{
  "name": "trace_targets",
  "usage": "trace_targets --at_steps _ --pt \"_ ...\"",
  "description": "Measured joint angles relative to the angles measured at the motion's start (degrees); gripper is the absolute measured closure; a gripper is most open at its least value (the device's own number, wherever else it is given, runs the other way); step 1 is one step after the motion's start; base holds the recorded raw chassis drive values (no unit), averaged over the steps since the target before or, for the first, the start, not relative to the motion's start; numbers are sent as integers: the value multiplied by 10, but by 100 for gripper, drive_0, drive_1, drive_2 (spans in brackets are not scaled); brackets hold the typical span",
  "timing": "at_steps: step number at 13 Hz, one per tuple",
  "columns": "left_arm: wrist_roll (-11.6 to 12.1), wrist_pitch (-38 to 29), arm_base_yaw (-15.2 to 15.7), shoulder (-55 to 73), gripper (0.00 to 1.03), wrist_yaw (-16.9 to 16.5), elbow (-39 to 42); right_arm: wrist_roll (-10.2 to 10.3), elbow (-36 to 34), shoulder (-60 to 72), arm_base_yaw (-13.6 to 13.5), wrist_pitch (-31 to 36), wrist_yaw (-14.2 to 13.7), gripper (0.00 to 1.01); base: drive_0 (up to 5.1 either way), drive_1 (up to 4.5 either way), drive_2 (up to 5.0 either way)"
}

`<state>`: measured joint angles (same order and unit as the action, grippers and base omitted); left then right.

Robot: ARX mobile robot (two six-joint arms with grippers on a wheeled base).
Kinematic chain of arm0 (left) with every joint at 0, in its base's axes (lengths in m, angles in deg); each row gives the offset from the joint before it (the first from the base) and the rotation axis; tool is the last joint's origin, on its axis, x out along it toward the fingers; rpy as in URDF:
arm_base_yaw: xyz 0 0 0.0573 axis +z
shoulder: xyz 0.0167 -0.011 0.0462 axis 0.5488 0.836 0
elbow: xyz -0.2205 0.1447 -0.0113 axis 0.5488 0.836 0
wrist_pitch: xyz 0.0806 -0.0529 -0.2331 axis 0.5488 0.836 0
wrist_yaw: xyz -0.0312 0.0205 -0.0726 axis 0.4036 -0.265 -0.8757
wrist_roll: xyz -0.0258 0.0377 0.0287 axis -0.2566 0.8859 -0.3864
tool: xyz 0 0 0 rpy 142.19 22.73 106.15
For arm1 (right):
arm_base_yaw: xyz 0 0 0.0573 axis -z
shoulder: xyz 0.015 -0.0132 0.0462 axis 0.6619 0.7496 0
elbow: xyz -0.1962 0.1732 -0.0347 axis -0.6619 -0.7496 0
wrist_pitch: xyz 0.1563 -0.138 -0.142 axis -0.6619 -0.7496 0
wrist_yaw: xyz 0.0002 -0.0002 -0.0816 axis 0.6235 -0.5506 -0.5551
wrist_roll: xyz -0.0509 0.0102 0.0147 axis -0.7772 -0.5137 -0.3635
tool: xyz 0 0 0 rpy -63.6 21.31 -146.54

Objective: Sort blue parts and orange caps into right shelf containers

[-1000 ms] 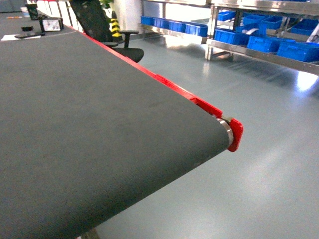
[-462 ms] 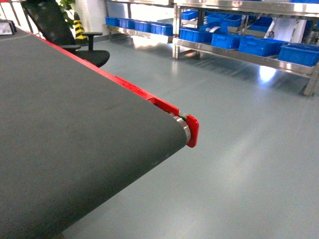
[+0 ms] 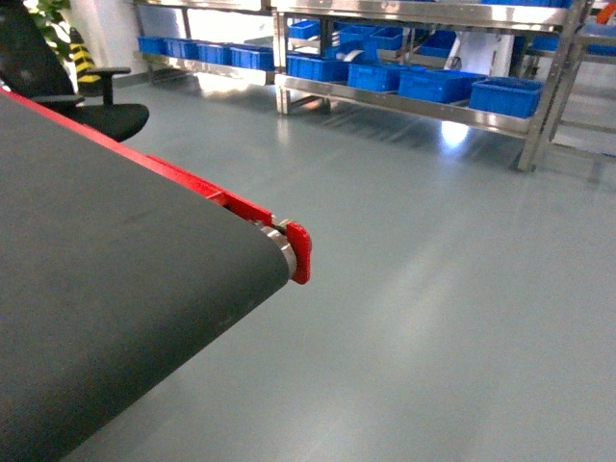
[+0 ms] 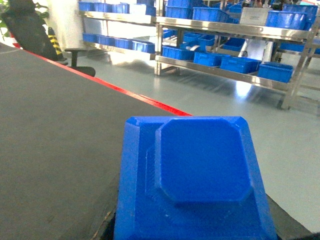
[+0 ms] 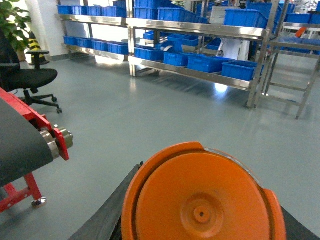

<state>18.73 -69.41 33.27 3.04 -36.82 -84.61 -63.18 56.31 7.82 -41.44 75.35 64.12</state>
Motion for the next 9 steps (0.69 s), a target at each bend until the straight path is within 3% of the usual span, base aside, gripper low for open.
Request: trace_targets --at_steps 9 --pt "0 0 0 0 59 0 0 0 0 0 0 0 0 56 -153 -153 -153"
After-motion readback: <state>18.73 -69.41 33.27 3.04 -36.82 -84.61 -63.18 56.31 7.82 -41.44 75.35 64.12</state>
